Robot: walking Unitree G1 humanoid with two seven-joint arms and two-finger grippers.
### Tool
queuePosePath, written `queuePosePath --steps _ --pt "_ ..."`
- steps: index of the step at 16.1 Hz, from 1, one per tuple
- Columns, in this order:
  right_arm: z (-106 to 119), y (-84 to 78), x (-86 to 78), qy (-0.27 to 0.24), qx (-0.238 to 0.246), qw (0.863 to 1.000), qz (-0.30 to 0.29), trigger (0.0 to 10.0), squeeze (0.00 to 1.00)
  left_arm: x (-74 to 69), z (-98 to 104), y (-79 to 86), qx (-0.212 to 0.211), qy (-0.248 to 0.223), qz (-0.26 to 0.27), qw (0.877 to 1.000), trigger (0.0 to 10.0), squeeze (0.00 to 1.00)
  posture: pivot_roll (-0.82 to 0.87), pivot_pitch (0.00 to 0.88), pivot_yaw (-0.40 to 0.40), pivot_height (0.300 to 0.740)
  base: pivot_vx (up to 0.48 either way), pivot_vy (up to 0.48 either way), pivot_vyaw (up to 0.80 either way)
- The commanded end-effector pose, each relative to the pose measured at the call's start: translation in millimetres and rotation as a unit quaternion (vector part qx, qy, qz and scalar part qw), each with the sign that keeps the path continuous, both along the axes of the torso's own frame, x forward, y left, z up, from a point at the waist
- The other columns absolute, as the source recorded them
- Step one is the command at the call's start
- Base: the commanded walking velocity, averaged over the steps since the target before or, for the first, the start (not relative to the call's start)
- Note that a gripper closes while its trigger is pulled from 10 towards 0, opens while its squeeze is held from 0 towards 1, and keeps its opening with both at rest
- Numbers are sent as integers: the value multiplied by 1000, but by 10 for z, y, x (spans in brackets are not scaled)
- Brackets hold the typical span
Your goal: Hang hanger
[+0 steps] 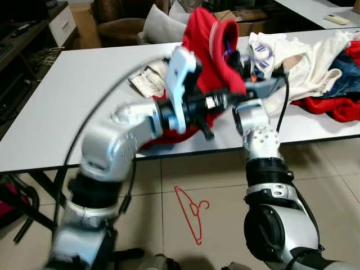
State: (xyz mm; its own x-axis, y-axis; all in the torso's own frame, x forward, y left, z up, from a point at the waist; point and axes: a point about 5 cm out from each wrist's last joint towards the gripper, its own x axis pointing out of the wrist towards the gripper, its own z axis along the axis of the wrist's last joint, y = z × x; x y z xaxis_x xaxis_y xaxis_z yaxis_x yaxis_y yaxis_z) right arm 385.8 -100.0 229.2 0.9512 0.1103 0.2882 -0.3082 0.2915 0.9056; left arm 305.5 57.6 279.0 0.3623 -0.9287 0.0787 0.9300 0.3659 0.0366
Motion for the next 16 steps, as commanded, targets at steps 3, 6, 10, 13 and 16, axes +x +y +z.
queuePosePath --steps 3,6,10,13,16 --pt "-117 133 -122 8 -21 999 24 0 0 152 310 185 -31 -29 65 997 0 0 -174 0 109 710 0 0 0" --pt "-233 90 -188 45 -67 997 16 0 0 191 736 171 -83 -57 89 991 0 0 -188 0 118 710 0 0 0" --pt "-225 78 -192 56 -61 997 6 0 0 5 447 13 48 -2 31 998 0 0 -183 0 121 710 0 0 0" --pt "-181 -40 -130 66 -16 997 -25 0 0 37 72 97 151 13 91 984 0 0 -166 0 105 710 0 0 0" --pt "-111 -252 -38 77 102 990 -66 0 0 20 -67 200 214 8 109 971 0 0 -152 0 95 710 0 0 0"
